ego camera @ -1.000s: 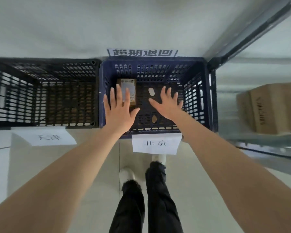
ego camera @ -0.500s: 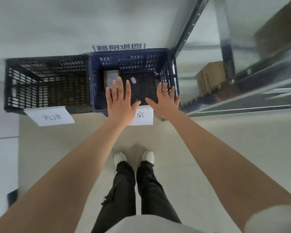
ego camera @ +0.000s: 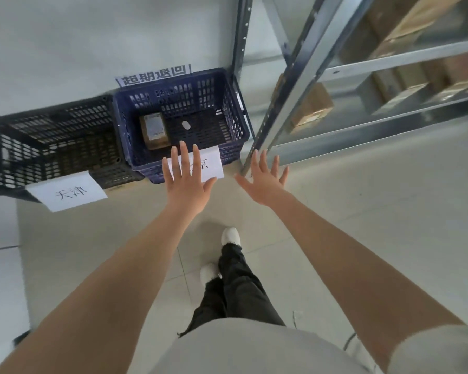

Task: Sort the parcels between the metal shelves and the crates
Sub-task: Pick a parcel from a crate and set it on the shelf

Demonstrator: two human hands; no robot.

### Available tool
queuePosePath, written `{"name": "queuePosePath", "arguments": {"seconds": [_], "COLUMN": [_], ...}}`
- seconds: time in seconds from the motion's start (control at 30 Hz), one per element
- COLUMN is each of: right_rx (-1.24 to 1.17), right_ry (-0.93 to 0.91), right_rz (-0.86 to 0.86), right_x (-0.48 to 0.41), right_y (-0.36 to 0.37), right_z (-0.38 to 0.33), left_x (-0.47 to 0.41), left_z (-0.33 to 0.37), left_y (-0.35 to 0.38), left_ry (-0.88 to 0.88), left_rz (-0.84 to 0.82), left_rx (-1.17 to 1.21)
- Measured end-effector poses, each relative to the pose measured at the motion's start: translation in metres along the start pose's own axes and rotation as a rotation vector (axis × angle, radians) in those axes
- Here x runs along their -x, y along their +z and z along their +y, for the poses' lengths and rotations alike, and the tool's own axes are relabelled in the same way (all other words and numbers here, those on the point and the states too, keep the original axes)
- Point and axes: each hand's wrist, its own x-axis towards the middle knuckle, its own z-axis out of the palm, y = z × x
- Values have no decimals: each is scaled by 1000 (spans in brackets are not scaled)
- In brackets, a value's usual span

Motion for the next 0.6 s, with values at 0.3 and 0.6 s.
{"name": "queuePosePath", "arguments": {"seconds": [0.3,0.6], "right_rx": [-16,-16], "right_ry": [88,85], "right_rz": [289,636], "right_x": [94,177], "right_y": [-96,-216], "right_z": [30,69], "left_x": [25,38], "left_z": [73,142], "left_y": [-106,-234], "left_ry": [175,324], "left_rz": [231,470], "left_rx": [23,-13]}}
